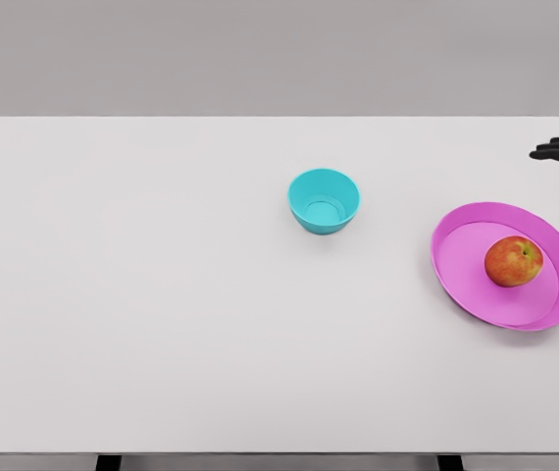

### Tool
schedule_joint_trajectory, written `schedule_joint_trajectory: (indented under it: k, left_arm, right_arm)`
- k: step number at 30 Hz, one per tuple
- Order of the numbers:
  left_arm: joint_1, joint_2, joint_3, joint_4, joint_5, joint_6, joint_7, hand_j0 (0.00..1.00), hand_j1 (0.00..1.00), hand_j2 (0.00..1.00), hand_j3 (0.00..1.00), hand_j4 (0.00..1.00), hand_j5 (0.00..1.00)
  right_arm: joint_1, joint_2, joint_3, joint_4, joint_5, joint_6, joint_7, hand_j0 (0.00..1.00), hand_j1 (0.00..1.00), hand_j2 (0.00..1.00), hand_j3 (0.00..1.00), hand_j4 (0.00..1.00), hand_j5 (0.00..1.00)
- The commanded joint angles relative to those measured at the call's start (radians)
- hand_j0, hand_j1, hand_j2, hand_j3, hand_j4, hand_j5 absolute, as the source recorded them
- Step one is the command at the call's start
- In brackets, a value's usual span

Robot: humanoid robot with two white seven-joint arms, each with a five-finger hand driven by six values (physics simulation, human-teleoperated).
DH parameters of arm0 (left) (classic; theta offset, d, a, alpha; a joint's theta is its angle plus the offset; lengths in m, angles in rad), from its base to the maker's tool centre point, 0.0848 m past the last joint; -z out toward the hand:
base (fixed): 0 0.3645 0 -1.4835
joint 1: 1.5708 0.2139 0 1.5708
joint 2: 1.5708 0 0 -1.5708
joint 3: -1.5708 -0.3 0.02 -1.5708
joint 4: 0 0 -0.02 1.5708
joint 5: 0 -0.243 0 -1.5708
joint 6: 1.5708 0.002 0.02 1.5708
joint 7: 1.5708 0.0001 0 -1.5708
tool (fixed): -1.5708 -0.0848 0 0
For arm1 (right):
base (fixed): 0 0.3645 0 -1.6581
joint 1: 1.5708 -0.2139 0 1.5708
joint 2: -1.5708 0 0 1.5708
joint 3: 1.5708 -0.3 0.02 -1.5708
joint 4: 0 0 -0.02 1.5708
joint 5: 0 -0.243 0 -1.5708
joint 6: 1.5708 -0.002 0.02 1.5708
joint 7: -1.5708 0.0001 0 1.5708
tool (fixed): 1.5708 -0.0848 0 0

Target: Put the apple from the pink plate into the blue bowl with your right arm

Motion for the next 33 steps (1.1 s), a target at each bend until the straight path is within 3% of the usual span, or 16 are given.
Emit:
schedule_joint_trajectory:
  k: [1, 10, 15, 17, 20, 33]
  left_arm:
    - [0.000, 0.000, 0.000, 0.000, 0.000, 0.000, 0.000, 1.00, 1.00, 1.00, 1.00, 1.00, 1.00]
    - [0.000, 0.000, 0.000, 0.000, 0.000, 0.000, 0.000, 1.00, 1.00, 1.00, 1.00, 1.00, 1.00]
    - [0.000, 0.000, 0.000, 0.000, 0.000, 0.000, 0.000, 1.00, 1.00, 1.00, 1.00, 1.00, 1.00]
    - [0.000, 0.000, 0.000, 0.000, 0.000, 0.000, 0.000, 1.00, 1.00, 1.00, 1.00, 1.00, 1.00]
    - [0.000, 0.000, 0.000, 0.000, 0.000, 0.000, 0.000, 1.00, 1.00, 1.00, 1.00, 1.00, 1.00]
    - [0.000, 0.000, 0.000, 0.000, 0.000, 0.000, 0.000, 1.00, 1.00, 1.00, 1.00, 1.00, 1.00]
  right_arm:
    - [0.000, 0.054, 0.020, 0.010, 0.046, 0.002, 0.000, 1.00, 1.00, 1.00, 1.00, 1.00, 1.00]
    - [-0.002, 0.060, 0.117, 0.030, 0.054, 0.002, 0.041, 1.00, 1.00, 1.00, 1.00, 1.00, 1.00]
    - [-0.003, 0.066, 0.177, 0.094, 0.075, 0.002, 0.052, 1.00, 1.00, 1.00, 1.00, 1.00, 1.00]
    - [-0.026, 0.069, 0.194, 0.110, 0.078, 0.002, 0.053, 1.00, 1.00, 1.00, 1.00, 1.00, 1.00]
    - [-0.118, 0.079, 0.276, 0.153, 0.089, 0.002, 0.053, 1.00, 1.00, 1.00, 1.00, 1.00, 1.00]
    - [-0.147, 0.085, 0.306, 0.199, 0.095, 0.002, 0.070, 1.00, 1.00, 1.00, 1.00, 1.00, 1.00]
